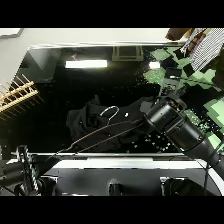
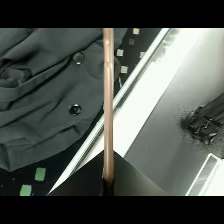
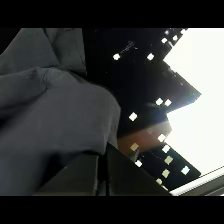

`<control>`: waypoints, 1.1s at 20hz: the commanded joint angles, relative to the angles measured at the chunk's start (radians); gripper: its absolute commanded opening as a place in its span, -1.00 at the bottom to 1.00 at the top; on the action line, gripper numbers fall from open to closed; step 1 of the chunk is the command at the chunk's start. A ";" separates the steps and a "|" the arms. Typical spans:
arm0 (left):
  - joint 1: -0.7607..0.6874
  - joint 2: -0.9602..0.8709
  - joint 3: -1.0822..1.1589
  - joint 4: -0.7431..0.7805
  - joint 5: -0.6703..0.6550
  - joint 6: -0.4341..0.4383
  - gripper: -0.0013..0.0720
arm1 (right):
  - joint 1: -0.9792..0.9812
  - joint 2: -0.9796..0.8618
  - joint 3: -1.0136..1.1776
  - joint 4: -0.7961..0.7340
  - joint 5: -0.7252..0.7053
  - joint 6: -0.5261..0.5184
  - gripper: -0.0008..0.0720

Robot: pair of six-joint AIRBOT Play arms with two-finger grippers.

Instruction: Fold the clothes and pants, and hang the long-sleeved shirts on hangers.

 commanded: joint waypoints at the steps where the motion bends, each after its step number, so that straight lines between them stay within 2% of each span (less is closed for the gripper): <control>1: -0.002 0.001 0.000 -0.022 -0.003 -0.001 -0.92 | 0.001 -0.009 0.000 -0.025 0.002 0.025 -0.88; 3: -0.002 0.000 0.000 -0.030 0.000 -0.001 -0.92 | 0.001 -0.009 0.001 -0.052 0.015 0.024 -0.88; 7: -0.002 -0.048 -0.014 -0.024 0.010 0.037 -0.92 | 0.001 -0.003 0.001 -0.011 0.022 0.024 -0.88; 13: -0.002 -0.219 -0.038 -0.024 0.233 0.097 -0.92 | 0.002 0.051 0.008 0.020 0.021 0.029 -0.88; 18: -0.002 -0.293 -0.038 -0.021 0.272 0.099 -0.92 | 0.002 0.095 0.009 0.021 0.047 0.028 -0.88; 22: -0.002 -0.312 -0.038 -0.048 0.354 0.158 -0.92 | 0.002 0.135 0.060 0.023 0.038 0.013 -0.88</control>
